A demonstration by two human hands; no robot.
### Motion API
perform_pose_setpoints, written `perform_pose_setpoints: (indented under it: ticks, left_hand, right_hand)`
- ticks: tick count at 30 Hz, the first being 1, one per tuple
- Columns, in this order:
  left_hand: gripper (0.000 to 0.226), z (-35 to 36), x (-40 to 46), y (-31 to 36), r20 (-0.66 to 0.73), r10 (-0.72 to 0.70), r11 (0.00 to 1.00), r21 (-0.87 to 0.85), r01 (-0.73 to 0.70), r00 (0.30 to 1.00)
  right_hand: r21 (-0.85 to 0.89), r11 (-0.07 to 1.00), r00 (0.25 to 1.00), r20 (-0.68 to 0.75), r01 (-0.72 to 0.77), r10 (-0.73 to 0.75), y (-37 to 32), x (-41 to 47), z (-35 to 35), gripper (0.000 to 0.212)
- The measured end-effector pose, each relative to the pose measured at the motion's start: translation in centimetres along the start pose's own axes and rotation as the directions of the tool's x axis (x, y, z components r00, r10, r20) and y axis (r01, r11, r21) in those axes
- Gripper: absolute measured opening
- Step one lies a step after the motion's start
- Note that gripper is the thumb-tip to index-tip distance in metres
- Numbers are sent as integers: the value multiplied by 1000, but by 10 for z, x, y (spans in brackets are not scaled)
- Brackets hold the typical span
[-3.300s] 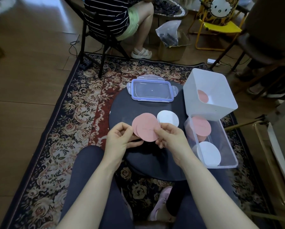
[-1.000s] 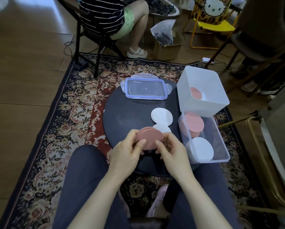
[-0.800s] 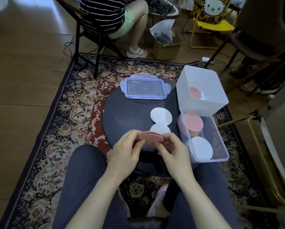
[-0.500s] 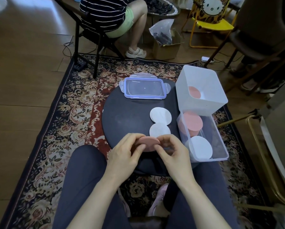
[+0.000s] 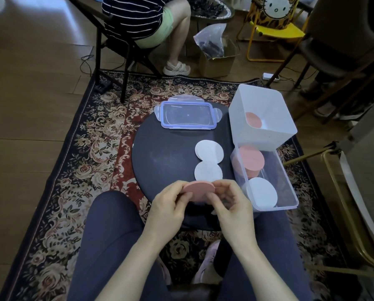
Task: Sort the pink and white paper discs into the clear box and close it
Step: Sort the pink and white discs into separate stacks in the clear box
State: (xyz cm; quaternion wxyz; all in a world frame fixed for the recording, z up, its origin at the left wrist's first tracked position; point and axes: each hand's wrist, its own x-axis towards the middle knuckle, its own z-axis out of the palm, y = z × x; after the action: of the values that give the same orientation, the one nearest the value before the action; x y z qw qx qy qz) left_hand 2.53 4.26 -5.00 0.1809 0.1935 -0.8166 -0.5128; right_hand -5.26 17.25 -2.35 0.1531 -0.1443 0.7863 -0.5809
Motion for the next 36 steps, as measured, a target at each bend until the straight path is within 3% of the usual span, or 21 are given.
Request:
perform_pose_setpoints:
  ticks: [3,6,10,15,25,33,36]
  left_hand:
    - [17,2,5,12,20,-11,1000,-17,11,1000]
    - [37,7,14,14,43,52,989,138,-58,998]
    - [42,22,25,-3,100,267,838,468,-282,959]
    - [38,33,27,-21,197,277,732,591,-340,940]
    - [35,32,27,-21,196,273,730,596,-335,942]
    - [34,32,28,-22,190,263,754,571,-324,946]
    - [35,32,30,-22,153,261,798,521,-302,953]
  right_hand:
    - [29,999,999,-27,32,-31,-10,1,-14,25]
    - [75,996,994,-98,53,-46,-22,8,-39,22]
    - [106,994,959,-282,-4,34,-31,29,-82,13]
    - [17,991,904,-407,-132,127,-20,58,-110,19]
    - [-8,975,906,-372,-221,202,-10,87,-87,16]
    - [-326,911,919,-375,-251,120,-10,87,-80,15]
    - [-486,850,927,-375,-205,8,-9,83,-81,19]
